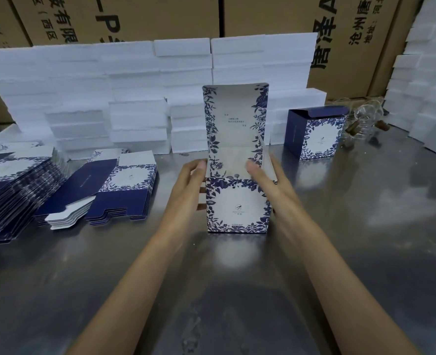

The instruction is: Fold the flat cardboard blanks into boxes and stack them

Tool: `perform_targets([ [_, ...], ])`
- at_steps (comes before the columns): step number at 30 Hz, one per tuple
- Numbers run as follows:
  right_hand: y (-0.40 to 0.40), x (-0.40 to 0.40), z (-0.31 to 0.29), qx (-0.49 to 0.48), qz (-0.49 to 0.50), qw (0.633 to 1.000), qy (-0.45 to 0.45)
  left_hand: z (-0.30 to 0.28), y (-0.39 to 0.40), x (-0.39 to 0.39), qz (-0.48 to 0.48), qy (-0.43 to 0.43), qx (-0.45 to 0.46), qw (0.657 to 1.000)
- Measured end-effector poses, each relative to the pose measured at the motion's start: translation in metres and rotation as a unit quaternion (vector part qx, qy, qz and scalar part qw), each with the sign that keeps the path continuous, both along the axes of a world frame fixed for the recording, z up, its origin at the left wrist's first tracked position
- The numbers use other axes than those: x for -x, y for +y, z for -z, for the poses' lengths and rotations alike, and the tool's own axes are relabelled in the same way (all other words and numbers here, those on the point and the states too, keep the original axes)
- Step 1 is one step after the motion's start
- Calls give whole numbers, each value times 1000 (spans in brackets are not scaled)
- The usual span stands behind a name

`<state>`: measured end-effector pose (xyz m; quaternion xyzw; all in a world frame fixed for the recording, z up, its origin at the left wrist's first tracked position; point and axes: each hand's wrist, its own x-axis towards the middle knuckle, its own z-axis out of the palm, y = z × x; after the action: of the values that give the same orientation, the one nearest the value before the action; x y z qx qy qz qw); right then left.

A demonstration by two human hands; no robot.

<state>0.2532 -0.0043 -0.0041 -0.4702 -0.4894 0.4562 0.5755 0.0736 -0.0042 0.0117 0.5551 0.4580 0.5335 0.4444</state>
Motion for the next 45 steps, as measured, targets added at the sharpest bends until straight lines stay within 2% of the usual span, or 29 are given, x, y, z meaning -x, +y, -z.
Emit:
perform_targets([
  [3, 0, 7, 2, -11, 28, 999, 16, -5, -2, 2, 2, 19, 33, 999],
  [8, -3, 8, 2, -27, 5, 999, 39, -24, 3, 6, 10, 129, 46, 990],
  [15, -2, 7, 2, -24, 3, 999, 23, -44, 19, 8, 25, 317, 28, 948],
  [19, -1, 5, 3, -16, 5, 1000, 27, -58, 31, 12, 54, 331, 84, 939],
  [22, -3, 6, 2, -21, 0, 1000, 22, -55, 36, 7, 31, 387, 46, 920],
  [27, -5, 4, 0, -12, 2, 1000, 22, -61, 52, 7, 46, 380, 97, 919],
  [32, -4, 4, 2, -8, 2, 1000, 19, -58, 58, 2, 14, 388, 51, 920],
  [37, -4, 2, 1, -5, 8, 1000, 26, -64, 62, 8, 33, 387, 69, 919],
  [39, -4, 3, 0, 1, 6, 999, 32, -59, 60, 2, -23, 351, 38, 935],
  [41, -5, 4, -1, 6, 0, 999, 34, -50, 59, -8, -78, 274, 1, 959],
  [45, -4, 2, -2, 13, -1, 999, 29, -50, 61, -12, -89, 223, -2, 971],
])
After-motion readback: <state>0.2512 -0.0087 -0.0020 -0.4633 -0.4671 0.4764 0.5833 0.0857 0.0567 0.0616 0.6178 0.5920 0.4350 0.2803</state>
